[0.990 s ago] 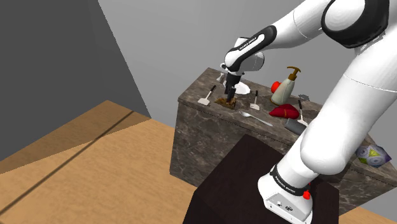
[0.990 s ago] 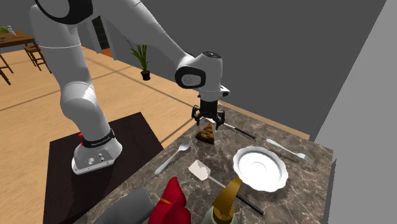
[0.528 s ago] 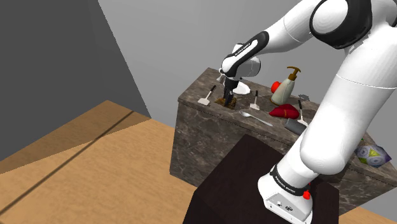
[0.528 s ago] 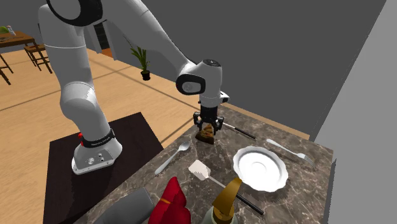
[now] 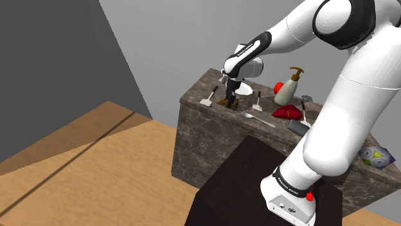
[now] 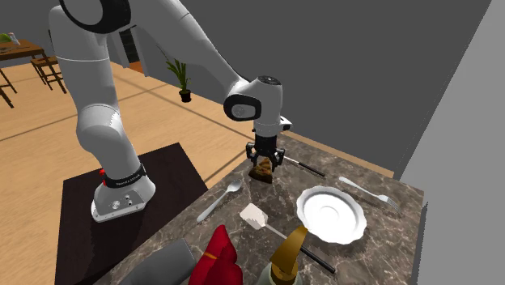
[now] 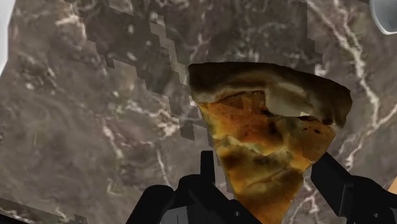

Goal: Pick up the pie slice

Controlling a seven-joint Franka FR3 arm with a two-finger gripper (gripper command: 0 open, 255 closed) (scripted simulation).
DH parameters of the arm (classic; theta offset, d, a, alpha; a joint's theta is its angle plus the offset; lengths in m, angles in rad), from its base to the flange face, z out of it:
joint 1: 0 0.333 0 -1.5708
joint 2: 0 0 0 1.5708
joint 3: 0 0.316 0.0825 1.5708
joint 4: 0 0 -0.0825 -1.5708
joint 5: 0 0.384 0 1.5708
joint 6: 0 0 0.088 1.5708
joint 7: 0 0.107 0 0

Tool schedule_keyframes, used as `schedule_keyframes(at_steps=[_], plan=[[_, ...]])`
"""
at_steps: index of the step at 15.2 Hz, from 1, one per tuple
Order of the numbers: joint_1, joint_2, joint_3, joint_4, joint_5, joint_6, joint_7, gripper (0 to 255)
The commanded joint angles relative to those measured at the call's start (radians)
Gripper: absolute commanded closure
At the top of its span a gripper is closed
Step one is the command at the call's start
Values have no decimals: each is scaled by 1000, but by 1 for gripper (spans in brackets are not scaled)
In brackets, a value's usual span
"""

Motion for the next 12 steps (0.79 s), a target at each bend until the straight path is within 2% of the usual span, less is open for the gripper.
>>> schedule_keyframes(at_steps=[1, 12], plan=[[0, 1, 0, 1, 0, -2, 0, 255], [14, -121, -19, 34, -85, -144, 58, 255]])
